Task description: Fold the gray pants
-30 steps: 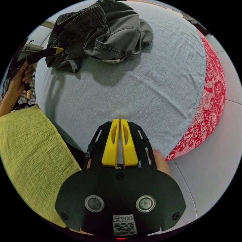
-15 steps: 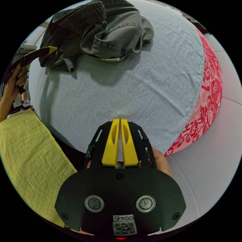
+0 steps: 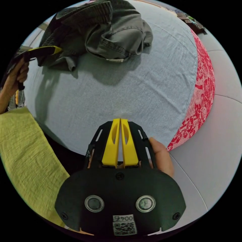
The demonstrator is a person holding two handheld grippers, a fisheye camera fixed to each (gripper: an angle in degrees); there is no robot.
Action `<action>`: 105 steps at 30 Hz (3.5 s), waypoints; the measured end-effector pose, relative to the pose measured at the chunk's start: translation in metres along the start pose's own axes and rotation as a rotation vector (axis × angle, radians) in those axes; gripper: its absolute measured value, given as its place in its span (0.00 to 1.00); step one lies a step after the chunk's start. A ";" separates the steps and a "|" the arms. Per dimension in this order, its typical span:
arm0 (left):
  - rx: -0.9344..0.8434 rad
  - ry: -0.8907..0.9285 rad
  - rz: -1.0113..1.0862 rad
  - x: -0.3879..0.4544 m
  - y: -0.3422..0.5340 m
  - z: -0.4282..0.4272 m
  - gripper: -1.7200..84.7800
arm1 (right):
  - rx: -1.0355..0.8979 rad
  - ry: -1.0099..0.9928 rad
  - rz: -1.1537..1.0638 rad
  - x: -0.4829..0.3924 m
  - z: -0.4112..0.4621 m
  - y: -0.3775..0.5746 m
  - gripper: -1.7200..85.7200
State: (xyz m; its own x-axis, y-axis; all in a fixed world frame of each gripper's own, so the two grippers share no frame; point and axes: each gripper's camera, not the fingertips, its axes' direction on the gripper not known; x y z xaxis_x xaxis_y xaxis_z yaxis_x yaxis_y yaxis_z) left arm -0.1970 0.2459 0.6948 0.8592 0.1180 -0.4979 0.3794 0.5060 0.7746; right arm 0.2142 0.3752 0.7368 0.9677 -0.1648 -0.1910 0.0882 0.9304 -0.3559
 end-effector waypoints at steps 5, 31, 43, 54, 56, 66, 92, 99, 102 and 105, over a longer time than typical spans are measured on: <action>-0.003 0.041 -0.002 0.015 -0.003 0.005 0.13 | 0.179 -0.116 0.084 -0.030 -0.058 -0.015 0.01; 0.021 0.016 -0.035 0.213 0.031 0.032 0.14 | 0.531 -0.120 -0.171 -0.263 -0.329 -0.117 0.22; 0.316 -0.172 0.192 0.361 0.071 -0.180 0.06 | 0.894 -0.206 -0.030 -0.300 -0.620 -0.065 0.08; 0.931 -0.480 0.435 0.579 0.157 -0.516 0.03 | 1.564 -0.032 -0.069 -0.425 -1.067 0.151 0.07; 0.988 -0.520 0.467 0.618 0.178 -0.565 0.03 | 1.640 0.043 -0.088 -0.456 -1.127 0.192 0.07; 1.209 -0.584 0.586 0.804 0.308 -0.742 0.03 | 1.904 0.213 -0.152 -0.602 -1.338 0.389 0.07; 0.957 -0.415 0.679 0.843 0.280 -0.717 0.03 | 1.773 -0.031 -0.429 -0.608 -1.217 0.299 0.08; 0.850 -0.364 0.538 0.703 0.094 -0.697 0.05 | 1.608 -0.036 -0.202 -0.541 -1.159 0.065 0.08; 0.892 -0.465 0.344 0.630 -0.017 -0.695 0.09 | 1.508 0.160 -0.018 -0.515 -1.148 -0.083 0.12; 0.838 -0.489 0.168 0.555 -0.104 -0.674 0.15 | 1.290 0.280 0.262 -0.480 -1.107 -0.202 0.19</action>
State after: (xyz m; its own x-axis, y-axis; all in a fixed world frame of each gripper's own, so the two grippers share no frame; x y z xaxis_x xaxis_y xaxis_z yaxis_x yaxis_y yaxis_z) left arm 0.0091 0.8343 0.0748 0.9000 -0.3291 -0.2859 0.1976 -0.2766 0.9405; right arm -0.5297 -0.0962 -0.1127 0.9232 0.1476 -0.3549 0.2173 0.5612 0.7987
